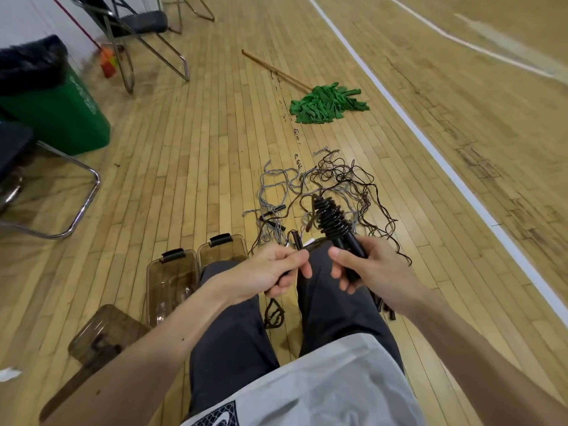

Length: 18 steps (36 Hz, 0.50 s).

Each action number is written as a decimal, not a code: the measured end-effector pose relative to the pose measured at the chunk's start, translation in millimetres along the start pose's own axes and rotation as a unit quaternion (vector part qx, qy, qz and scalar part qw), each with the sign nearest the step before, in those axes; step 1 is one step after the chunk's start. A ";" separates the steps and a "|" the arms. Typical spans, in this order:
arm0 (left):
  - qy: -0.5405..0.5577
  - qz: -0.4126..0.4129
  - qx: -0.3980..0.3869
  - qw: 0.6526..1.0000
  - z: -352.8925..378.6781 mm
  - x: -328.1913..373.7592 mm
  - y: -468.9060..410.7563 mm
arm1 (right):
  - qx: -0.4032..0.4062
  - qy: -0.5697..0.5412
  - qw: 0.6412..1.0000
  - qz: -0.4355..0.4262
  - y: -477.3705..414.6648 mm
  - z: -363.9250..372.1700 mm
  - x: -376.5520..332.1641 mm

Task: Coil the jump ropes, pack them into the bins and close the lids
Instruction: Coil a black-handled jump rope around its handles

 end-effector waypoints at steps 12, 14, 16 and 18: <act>-0.459 0.031 0.085 0.884 28.4 29.1 15.4 | 0.038 0.052 0.997 0.042 -12.5 -2.2 23.3; -0.497 0.040 0.081 0.863 23.3 33.9 16.9 | 0.017 0.068 0.996 0.055 -10.9 -1.4 24.8; -0.543 0.044 0.074 0.835 21.7 38.5 17.8 | -0.002 0.095 0.994 0.061 -8.9 1.2 24.5; -0.582 0.046 0.070 0.809 20.4 45.5 18.9 | -0.015 0.124 0.990 0.062 -6.9 4.8 22.1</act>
Point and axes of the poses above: each hand's wrist, its own y-axis away from the middle knuckle, its own z-axis out of the palm, x = y × z, the point moved 4 cm from there along -y, towards the middle knuckle, and after that the axes turned 2 degrees about -z, right-handed, at the moved point
